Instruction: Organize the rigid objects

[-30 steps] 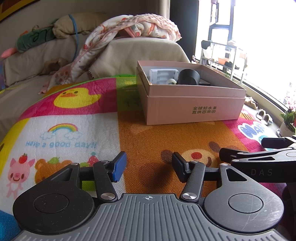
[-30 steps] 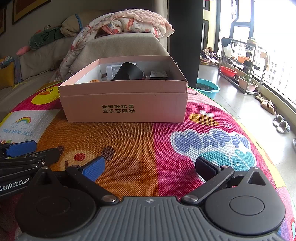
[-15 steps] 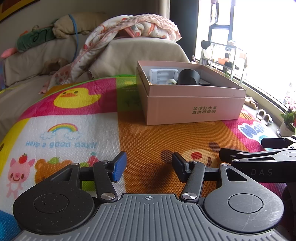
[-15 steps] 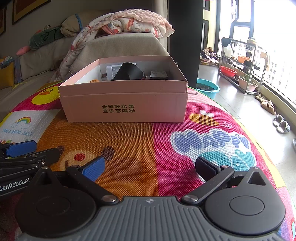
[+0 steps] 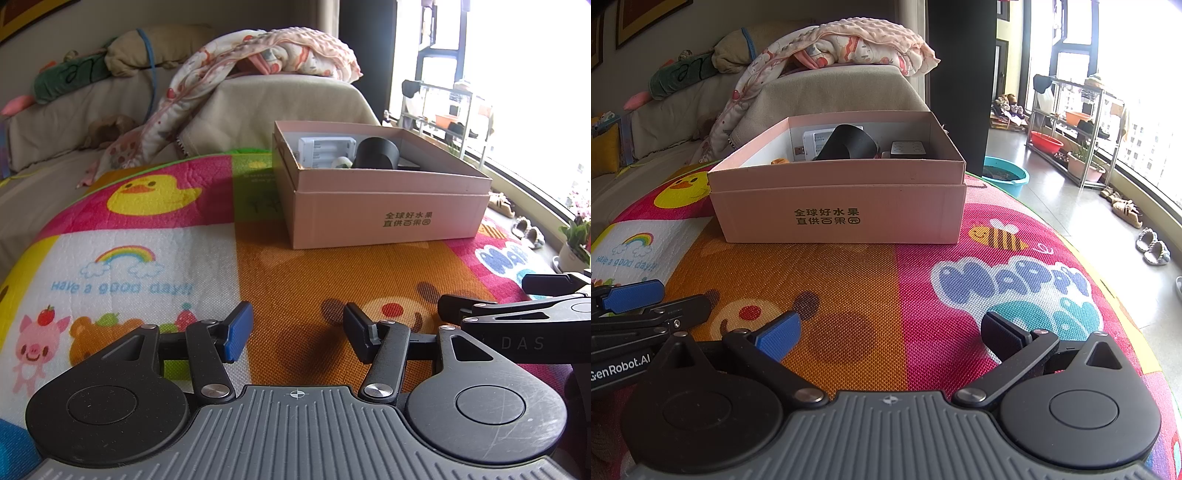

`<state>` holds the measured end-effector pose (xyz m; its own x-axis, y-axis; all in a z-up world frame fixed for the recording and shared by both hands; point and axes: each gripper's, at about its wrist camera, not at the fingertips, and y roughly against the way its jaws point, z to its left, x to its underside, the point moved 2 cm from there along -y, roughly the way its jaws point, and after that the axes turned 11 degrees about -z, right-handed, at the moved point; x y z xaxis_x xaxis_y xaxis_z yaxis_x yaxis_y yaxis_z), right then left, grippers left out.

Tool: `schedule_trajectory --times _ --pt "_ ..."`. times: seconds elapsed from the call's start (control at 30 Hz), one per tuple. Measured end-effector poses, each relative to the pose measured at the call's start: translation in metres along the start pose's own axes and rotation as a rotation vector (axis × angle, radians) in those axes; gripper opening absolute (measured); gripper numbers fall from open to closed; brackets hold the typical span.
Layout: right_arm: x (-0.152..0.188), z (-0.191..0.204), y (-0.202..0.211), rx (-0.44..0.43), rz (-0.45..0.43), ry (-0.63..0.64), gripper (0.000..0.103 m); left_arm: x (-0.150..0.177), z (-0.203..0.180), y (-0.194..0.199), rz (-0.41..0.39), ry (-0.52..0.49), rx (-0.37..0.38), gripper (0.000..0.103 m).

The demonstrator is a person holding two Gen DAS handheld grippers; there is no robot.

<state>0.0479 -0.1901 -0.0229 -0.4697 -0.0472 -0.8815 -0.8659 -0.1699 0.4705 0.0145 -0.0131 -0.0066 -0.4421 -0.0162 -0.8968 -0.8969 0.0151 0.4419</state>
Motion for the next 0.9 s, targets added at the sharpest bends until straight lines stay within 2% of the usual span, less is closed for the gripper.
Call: schedule_trajectory --times 0.9 --pt "0.0004 0.0 -0.0001 0.001 0.0 0.002 0.103 0.0002 -0.0025 -0.0002 0.0 -0.016 -0.009 0.06"
